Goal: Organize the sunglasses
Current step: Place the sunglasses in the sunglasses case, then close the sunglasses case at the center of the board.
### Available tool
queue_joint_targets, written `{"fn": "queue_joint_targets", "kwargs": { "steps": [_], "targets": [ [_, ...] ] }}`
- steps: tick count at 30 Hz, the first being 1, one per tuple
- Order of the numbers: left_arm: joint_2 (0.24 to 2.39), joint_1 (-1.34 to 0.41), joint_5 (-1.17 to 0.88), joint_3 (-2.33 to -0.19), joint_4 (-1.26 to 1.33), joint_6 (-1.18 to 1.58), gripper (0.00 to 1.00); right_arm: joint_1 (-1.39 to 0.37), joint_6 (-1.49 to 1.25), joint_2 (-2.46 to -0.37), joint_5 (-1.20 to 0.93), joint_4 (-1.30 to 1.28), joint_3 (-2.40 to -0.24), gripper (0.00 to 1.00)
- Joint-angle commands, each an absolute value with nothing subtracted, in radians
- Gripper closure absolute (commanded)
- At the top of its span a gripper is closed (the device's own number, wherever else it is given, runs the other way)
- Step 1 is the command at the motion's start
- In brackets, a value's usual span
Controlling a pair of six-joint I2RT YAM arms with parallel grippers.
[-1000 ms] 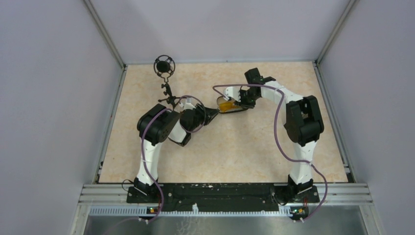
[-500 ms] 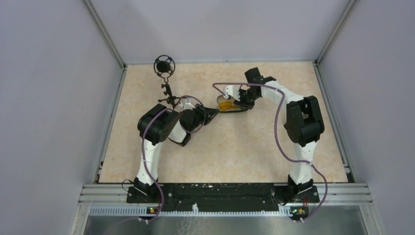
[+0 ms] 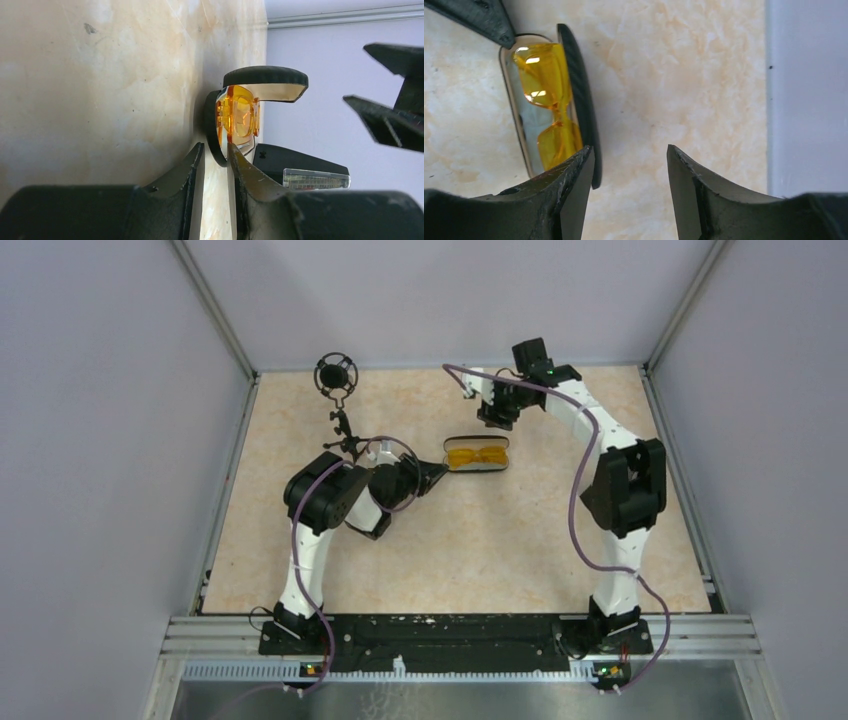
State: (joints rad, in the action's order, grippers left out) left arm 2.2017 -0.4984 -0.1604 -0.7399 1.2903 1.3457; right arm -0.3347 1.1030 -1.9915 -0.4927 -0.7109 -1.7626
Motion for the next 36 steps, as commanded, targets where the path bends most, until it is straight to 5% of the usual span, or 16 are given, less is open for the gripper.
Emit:
{"fn": "queue_joint_targets", "kwargs": {
  "steps": [1, 17, 36],
  "targets": [
    [2.216, -0.496, -0.170, -0.764, 1.342, 1.349, 0.71, -0.316, 1.073, -2.089, -0.567, -0.791, -1.919, 0.44],
    [2.228, -0.497, -0.174, -0.765, 1.353, 1.353, 0.75, -0.313, 1.081, -2.257, -0.631, -1.004, -2.114, 0.48],
    [2.245, -0.497, -0.177, -0.768, 1.369, 1.368, 0.77, -0.327, 1.162, -2.239, -0.678, -1.095, -2.010, 0.77]
  ]
}}
